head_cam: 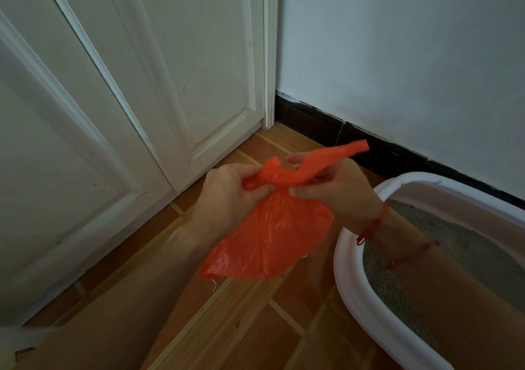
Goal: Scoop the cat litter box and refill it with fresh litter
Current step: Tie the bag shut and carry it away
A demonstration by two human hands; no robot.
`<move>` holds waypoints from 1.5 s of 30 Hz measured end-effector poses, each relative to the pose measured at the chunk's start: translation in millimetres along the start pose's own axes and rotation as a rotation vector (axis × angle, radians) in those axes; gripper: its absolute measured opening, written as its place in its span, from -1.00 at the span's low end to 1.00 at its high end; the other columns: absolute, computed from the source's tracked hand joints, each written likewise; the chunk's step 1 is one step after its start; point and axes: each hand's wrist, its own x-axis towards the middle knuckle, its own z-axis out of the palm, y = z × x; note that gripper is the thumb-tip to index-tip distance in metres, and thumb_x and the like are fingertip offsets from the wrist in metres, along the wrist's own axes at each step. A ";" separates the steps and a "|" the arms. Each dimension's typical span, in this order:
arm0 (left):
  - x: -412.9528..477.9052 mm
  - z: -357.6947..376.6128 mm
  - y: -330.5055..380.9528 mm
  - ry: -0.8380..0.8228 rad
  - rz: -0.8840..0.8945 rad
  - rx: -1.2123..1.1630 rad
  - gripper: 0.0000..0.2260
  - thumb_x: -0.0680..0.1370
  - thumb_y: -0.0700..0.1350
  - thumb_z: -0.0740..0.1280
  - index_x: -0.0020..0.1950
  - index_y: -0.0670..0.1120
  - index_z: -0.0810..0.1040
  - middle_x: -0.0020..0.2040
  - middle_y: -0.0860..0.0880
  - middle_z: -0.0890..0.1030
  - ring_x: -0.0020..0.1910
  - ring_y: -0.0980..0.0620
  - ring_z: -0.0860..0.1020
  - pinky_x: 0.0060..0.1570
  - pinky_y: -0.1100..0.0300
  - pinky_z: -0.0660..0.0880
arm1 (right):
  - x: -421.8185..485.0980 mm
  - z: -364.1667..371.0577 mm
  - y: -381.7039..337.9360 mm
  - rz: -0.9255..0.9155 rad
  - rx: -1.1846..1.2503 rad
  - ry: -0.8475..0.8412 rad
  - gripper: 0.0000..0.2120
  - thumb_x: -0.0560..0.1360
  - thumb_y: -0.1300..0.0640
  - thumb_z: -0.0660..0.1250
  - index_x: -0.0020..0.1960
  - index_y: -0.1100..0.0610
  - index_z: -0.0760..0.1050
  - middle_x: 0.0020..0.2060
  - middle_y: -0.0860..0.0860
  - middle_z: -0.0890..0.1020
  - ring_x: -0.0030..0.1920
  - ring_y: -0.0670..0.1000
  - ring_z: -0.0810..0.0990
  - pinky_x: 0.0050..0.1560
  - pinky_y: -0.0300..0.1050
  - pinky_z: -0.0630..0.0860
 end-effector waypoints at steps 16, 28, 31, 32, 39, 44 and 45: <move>2.0 10.0 -7.3 0.030 -0.052 -0.006 -0.92 0.52 -0.05 0.44 -0.05 -0.02 0.69 -0.20 0.13 0.67 -0.25 0.21 0.64 -0.19 0.16 0.64 | 7.5 16.5 20.2 0.101 -0.080 0.117 -0.86 0.50 0.04 0.37 0.02 0.04 0.62 -0.16 -0.08 0.69 -0.18 -0.12 0.69 -0.20 -0.30 0.59; 0.7 -1.5 8.3 0.018 -0.063 0.067 -0.92 0.49 -0.09 0.46 -0.03 -0.03 0.69 -0.18 0.10 0.67 -0.18 0.15 0.62 -0.10 0.02 0.59 | -0.5 19.9 12.3 0.054 -0.374 -0.006 -0.63 0.43 -0.01 0.44 0.22 -0.11 0.52 0.05 -0.15 0.62 0.01 -0.16 0.59 0.07 -0.08 0.57; -1.0 -15.3 31.5 0.006 -0.062 0.062 -0.92 0.47 -0.10 0.48 -0.05 0.01 0.68 -0.18 0.16 0.66 -0.17 0.21 0.60 -0.12 0.22 0.54 | -7.8 16.7 -14.0 0.066 -0.380 -0.022 -0.70 0.46 -0.01 0.41 0.18 -0.09 0.54 0.05 -0.15 0.62 0.00 -0.17 0.58 0.07 -0.15 0.53; -1.6 -21.1 41.5 -0.003 -0.063 0.059 -0.89 0.47 -0.11 0.49 -0.02 0.02 0.68 -0.17 0.18 0.65 -0.16 0.22 0.60 -0.12 0.27 0.52 | -10.7 14.3 -24.9 0.077 -0.387 -0.018 -0.70 0.46 -0.01 0.41 0.18 -0.07 0.55 0.05 -0.15 0.62 0.00 -0.17 0.58 0.06 -0.17 0.52; -3.2 -80.1 139.3 -0.046 -0.003 0.094 -0.73 0.44 -0.07 0.51 0.13 -0.02 0.67 -0.01 0.14 0.65 -0.03 0.17 0.60 -0.01 0.31 0.50 | -33.0 -10.9 -126.7 0.135 -0.401 0.059 -0.80 0.43 0.01 0.46 0.05 -0.06 0.60 -0.09 -0.19 0.64 -0.05 -0.21 0.60 0.04 -0.22 0.51; 6.5 -135.0 224.0 -0.135 0.043 0.149 -0.66 0.42 -0.03 0.52 0.16 -0.08 0.66 0.16 0.06 0.61 0.10 0.13 0.53 0.11 0.30 0.46 | -42.8 -34.3 -230.4 0.155 -0.542 0.090 -0.77 0.45 -0.03 0.43 -0.33 -0.15 0.46 -0.41 -0.23 0.51 -0.31 -0.23 0.53 -0.23 -0.27 0.46; 9.3 -147.4 243.0 -0.145 0.052 0.147 -0.64 0.41 -0.03 0.54 0.17 -0.07 0.66 0.15 0.10 0.58 0.09 0.17 0.51 0.09 0.41 0.41 | -42.1 -40.0 -252.9 0.165 -0.580 0.093 -0.76 0.46 -0.05 0.42 -0.34 -0.14 0.44 -0.43 -0.21 0.50 -0.34 -0.22 0.52 -0.27 -0.29 0.43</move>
